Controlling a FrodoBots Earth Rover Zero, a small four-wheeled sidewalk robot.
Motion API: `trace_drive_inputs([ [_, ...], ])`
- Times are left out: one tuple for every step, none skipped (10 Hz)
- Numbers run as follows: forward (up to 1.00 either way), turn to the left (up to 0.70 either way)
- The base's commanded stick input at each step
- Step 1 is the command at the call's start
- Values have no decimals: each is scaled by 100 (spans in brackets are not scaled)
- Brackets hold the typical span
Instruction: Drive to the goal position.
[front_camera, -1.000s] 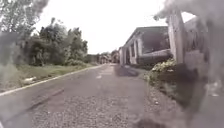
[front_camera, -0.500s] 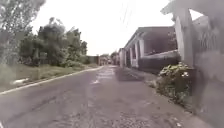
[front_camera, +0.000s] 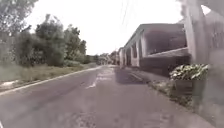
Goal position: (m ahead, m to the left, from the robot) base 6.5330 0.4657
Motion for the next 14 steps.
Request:
trace_drive_inputs([
  [100,0],
  [100,0],
  [100,0],
  [100,0],
  [100,0],
  [100,0],
  [100,0],
  [100,0],
  [100,0],
  [100,0],
  [100,0],
  [100,0],
  [100,0],
  [100,0],
])
